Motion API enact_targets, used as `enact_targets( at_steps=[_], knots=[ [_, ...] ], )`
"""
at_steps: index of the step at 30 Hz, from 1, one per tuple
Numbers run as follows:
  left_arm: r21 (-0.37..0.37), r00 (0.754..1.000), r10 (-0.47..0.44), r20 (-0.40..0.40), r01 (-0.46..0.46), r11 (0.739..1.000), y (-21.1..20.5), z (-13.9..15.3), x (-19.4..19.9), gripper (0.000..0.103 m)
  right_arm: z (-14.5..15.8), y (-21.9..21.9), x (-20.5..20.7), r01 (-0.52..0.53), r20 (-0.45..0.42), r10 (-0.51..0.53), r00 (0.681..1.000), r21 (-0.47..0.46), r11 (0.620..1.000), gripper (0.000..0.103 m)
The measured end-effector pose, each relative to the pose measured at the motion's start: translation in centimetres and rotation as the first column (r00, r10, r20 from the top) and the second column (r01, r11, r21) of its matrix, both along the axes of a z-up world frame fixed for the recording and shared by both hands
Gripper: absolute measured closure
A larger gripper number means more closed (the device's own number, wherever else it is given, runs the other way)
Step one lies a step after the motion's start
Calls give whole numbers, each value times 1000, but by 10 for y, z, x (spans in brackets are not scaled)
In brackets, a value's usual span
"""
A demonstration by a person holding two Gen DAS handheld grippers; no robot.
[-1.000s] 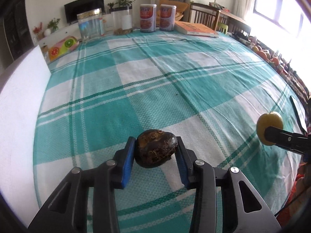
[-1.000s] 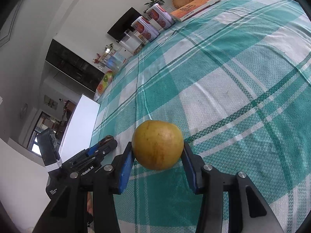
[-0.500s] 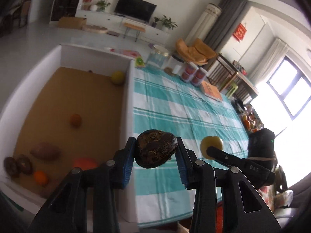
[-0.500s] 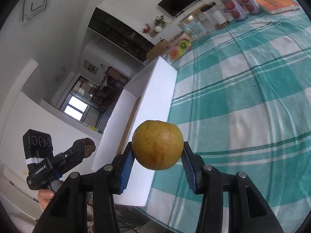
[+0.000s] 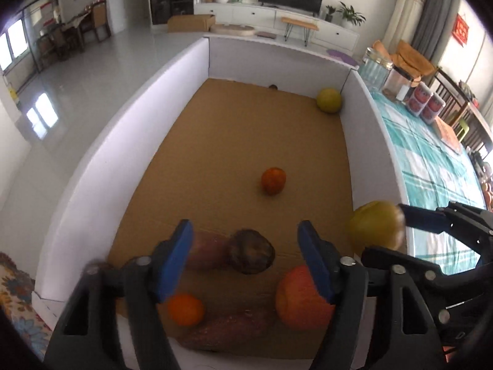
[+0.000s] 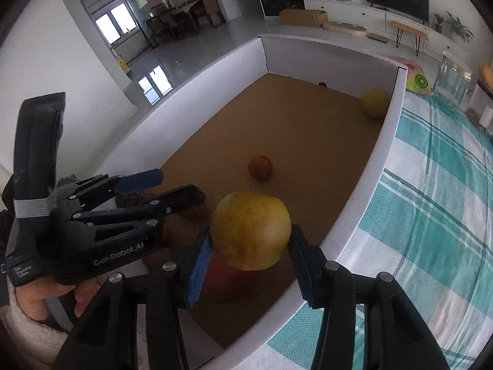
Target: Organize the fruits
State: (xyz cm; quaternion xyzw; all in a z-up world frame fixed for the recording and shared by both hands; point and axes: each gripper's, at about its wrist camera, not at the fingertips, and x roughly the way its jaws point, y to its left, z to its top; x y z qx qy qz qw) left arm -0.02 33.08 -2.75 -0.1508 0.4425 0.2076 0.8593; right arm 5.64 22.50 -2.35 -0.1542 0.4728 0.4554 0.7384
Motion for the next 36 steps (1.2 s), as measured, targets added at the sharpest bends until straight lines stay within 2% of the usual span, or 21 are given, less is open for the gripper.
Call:
enact_targets(
  at_steps=[2,4,6,8,10,14,17,20,27,36],
  knots=[
    [77,999,23,23,-25,997,-7,10,-5,13,8,-10,2,24,26,-25,999,23,999,14],
    [149,998,46,51,-53,987,-13,22,-11,6,18,-21,5,47,23,-49,999,49,998,13],
    [206,994,72,78,-87,975,-20,32,-17,5,30,-33,3,71,48,-75,996,67,995,7],
    [232,991,109,73,-123,965,-22,39,-23,4,41,-45,-2,81,83,-88,993,85,993,1],
    [235,990,125,66,-137,962,-23,43,-25,4,46,-50,-9,95,101,-103,989,83,992,1],
    [289,986,155,61,-166,943,-30,48,-34,4,48,-57,-23,121,98,-126,987,59,991,1],
    [294,985,157,64,-169,941,-32,53,-41,4,48,-57,-37,114,110,-117,987,38,993,1],
    [285,984,175,29,-176,942,-30,53,-43,4,52,-56,-49,106,138,-108,985,20,994,0],
    [288,984,174,34,-176,941,-27,55,-56,4,52,-47,-62,104,152,-101,983,-10,995,1],
    [222,985,170,-2,-165,961,-20,64,-82,4,58,-27,-83,131,186,-113,976,-87,988,1]
  ],
)
